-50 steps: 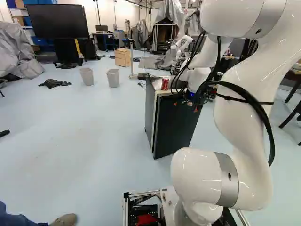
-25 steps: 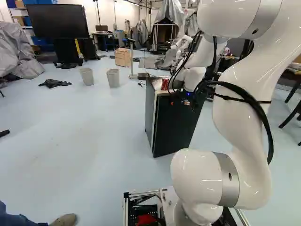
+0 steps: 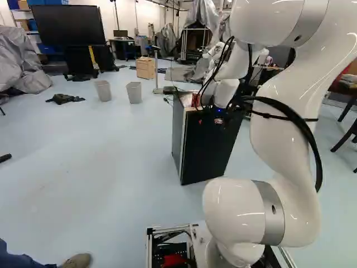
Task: Grab a drink from the fridge
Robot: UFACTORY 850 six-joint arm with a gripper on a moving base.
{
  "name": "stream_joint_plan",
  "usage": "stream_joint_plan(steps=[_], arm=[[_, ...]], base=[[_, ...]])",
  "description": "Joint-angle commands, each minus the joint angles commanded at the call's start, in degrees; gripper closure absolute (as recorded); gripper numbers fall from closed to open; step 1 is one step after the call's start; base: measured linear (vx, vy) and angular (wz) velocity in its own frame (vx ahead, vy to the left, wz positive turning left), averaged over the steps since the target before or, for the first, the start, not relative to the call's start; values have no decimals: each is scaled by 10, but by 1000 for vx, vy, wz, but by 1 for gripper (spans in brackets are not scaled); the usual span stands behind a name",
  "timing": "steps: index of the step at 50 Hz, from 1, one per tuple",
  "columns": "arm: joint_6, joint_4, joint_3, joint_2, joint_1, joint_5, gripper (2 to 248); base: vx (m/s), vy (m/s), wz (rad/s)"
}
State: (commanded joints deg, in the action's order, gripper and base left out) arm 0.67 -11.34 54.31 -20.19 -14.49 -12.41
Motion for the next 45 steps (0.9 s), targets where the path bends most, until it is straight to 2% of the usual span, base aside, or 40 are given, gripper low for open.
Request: stream_joint_plan(steps=[28, 45], arm=[[0, 0, 14, -11, 25, 0, 3], [0, 0, 5, -4, 26, 0, 3]], base=[[0, 0, 0], [0, 0, 0]])
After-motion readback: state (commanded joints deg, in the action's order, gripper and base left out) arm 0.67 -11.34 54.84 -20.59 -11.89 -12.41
